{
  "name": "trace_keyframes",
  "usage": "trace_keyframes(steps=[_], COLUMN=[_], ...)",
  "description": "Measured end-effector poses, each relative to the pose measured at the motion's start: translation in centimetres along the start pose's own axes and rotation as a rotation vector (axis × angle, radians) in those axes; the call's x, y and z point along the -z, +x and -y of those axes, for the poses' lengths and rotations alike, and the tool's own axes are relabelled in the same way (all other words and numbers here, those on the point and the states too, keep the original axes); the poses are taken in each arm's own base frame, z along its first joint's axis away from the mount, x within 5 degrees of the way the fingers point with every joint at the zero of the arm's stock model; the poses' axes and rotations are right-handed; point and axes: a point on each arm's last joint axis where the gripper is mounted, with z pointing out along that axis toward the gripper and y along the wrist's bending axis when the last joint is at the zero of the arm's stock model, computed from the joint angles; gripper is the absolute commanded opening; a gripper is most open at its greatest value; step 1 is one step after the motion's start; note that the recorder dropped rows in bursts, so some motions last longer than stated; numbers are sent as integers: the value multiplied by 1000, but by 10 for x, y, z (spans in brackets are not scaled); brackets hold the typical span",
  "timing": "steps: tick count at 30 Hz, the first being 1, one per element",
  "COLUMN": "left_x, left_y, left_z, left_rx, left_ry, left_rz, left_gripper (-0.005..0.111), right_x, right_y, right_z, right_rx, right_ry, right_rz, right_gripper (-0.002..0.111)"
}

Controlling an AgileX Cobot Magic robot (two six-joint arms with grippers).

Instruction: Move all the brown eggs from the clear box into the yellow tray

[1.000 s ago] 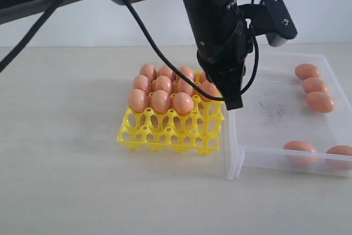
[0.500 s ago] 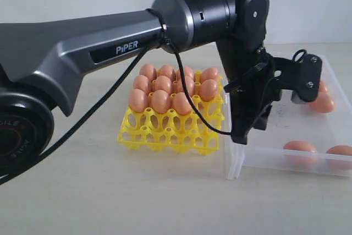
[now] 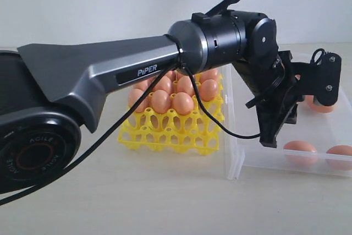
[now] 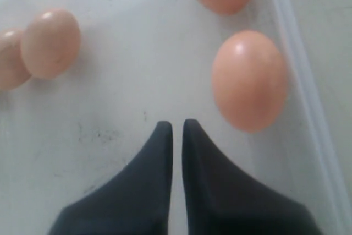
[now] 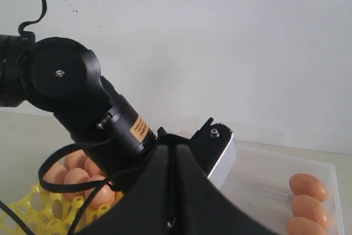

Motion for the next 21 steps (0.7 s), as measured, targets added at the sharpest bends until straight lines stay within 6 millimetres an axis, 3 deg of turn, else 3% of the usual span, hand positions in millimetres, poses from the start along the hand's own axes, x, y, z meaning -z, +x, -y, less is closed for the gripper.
trace_keyframes(steps=[10, 12, 15, 17, 21], left_x=[-2, -2, 1, -1, 0], left_y=[-7, -1, 31, 46, 50], left_z=[5, 1, -13, -11, 2], left_rx=[142, 298, 529, 597, 613], left_ry=[52, 21, 3, 38, 138], left_rz=[69, 41, -22, -90, -200], left_gripper=[4, 4, 4, 4, 4], right_x=[0, 0, 0, 0, 0], right_y=[0, 0, 0, 0, 0], right_z=[0, 0, 0, 0, 0], right_rx=[0, 0, 0, 0, 0], right_ry=[0, 0, 0, 0, 0], right_rz=[0, 0, 0, 0, 0], right_gripper=[0, 0, 0, 0, 0])
